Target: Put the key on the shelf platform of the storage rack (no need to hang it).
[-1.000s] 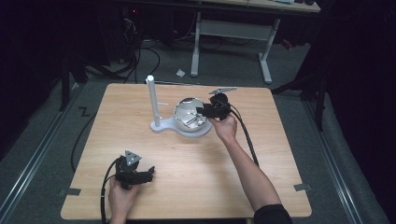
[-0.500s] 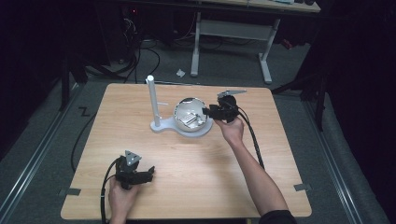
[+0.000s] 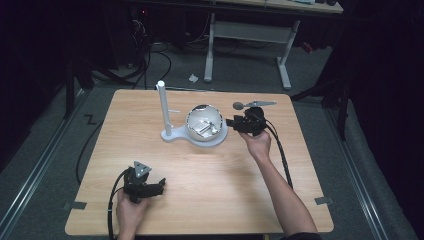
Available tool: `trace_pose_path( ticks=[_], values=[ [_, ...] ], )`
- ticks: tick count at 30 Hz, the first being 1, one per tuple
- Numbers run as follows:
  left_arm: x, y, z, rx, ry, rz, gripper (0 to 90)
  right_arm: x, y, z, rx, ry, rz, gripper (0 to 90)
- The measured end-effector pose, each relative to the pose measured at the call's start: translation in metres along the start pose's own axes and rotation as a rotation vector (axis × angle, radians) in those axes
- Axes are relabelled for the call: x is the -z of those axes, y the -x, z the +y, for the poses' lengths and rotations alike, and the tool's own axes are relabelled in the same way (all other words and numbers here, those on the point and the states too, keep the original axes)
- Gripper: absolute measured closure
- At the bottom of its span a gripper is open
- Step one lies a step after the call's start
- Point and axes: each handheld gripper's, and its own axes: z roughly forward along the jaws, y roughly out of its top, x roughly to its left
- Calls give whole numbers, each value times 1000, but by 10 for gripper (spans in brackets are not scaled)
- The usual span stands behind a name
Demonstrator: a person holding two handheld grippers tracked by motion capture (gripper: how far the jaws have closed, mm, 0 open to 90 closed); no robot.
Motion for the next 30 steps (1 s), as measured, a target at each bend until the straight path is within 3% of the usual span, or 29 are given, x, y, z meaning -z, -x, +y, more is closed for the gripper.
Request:
trace_pose_path(
  ticks=[14, 22, 26, 30],
  values=[
    [0, 0, 0, 0, 1, -1, 127, 40, 12, -13, -27, 40, -29, 535],
    [0, 0, 0, 0, 1, -1, 127, 60, 11, -17, -30, 82, -35, 540],
    [0, 0, 0, 0, 1, -1, 127, 60, 14, -23, -60, 75, -33, 539],
    [0, 0, 0, -1, 1, -1, 127, 63, 13, -24, -48, 70, -37, 538]
  ],
)
